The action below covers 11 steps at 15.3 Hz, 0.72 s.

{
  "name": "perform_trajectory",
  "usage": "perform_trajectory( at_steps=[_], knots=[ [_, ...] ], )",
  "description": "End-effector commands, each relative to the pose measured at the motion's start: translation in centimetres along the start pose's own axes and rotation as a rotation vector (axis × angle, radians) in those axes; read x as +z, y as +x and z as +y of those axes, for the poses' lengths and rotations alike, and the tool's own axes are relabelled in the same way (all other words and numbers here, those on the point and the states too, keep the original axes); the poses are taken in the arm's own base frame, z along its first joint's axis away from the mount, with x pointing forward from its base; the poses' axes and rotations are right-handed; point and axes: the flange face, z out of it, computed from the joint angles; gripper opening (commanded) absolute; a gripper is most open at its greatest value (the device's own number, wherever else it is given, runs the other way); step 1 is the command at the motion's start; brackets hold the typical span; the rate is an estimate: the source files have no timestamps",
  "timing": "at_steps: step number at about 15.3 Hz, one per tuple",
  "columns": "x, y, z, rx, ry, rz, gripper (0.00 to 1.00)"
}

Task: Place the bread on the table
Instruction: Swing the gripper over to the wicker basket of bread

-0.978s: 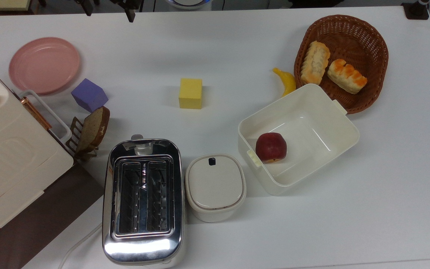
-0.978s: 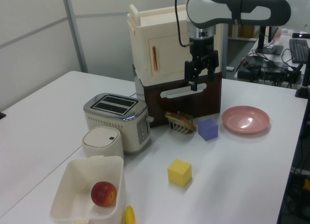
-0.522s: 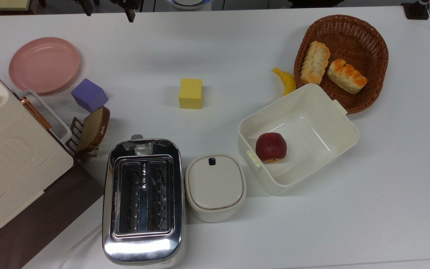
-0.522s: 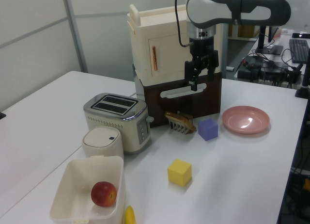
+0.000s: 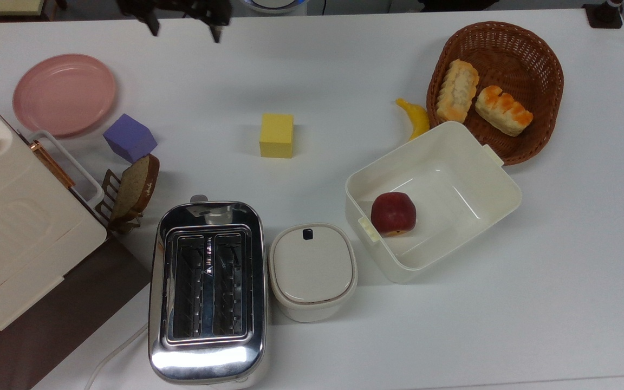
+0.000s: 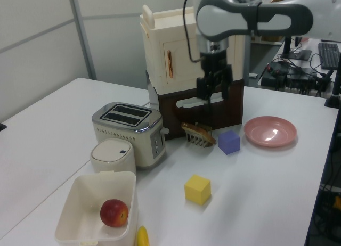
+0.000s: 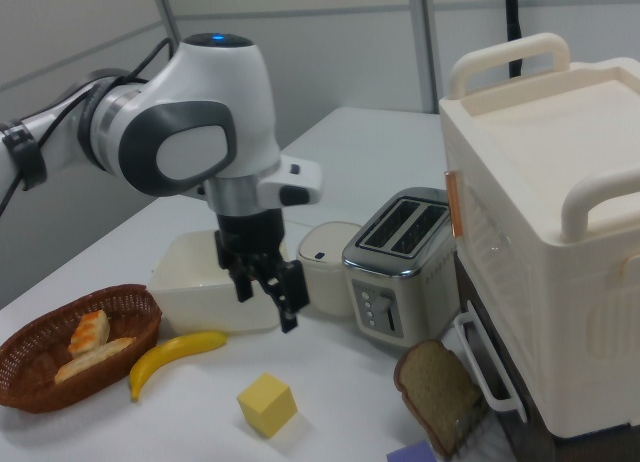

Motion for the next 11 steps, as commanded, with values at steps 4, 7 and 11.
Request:
perform_trajectory(
  at_steps=[4, 7, 11],
  knots=[
    [3.7, -1.5, -15.1, -0.099, -0.007, -0.076, 1.0],
    [6.4, -3.8, -23.9, -0.163, -0.005, -0.128, 1.0],
    [9.1, -8.4, -35.5, -0.219, -0.039, -0.111, 1.0]
  ],
)
